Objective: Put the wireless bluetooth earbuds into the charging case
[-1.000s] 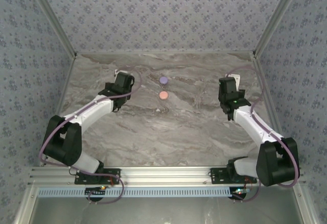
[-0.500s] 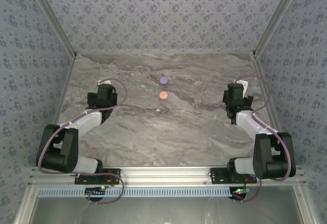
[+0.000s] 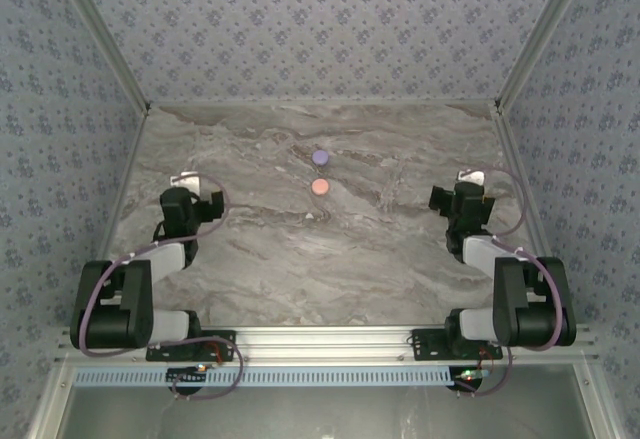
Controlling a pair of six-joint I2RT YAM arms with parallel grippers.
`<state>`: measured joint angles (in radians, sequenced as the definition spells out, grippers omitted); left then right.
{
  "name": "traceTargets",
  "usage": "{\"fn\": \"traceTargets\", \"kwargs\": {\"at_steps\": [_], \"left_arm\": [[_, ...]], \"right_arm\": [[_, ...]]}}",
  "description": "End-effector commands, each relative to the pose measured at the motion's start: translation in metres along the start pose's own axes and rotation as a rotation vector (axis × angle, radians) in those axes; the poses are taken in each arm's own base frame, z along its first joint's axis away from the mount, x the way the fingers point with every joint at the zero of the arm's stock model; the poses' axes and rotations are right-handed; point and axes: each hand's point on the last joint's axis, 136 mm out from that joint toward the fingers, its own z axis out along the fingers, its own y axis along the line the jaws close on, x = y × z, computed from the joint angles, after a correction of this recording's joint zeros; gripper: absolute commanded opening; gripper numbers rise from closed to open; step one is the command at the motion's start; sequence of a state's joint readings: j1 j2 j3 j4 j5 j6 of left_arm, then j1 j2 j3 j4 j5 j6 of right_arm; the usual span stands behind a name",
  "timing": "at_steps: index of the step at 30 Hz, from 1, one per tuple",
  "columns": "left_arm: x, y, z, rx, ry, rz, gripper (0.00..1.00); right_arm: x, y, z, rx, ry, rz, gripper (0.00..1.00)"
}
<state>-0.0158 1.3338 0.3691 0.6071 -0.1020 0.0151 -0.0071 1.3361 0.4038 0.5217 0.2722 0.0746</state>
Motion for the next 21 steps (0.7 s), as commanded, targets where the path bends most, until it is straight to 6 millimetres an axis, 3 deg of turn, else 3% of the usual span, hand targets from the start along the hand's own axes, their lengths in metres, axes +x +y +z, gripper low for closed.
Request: {"fn": "traceTargets", "kwargs": {"at_steps": [1, 11, 16, 21], "left_arm": [[-0.021, -0.019, -0.001, 0.128, -0.136, 0.011, 0.99], [-0.009, -0.021, 0.010, 0.132, -0.130, 0.011, 0.99], [-0.007, -0.005, 0.029, 0.035, -0.070, -0.031, 0.99], [-0.004, -0.001, 0.030, 0.028, -0.049, -0.054, 0.99]], "right_arm": [[-0.019, 0.013, -0.002, -0.088, -0.125, -0.027, 1.00], [-0.005, 0.015, 0.011, -0.099, -0.106, -0.017, 1.00], [0.001, 0.025, 0.020, -0.127, -0.074, -0.052, 1.00], [0.002, 0.026, 0.021, -0.133, -0.073, -0.053, 1.00]]}}
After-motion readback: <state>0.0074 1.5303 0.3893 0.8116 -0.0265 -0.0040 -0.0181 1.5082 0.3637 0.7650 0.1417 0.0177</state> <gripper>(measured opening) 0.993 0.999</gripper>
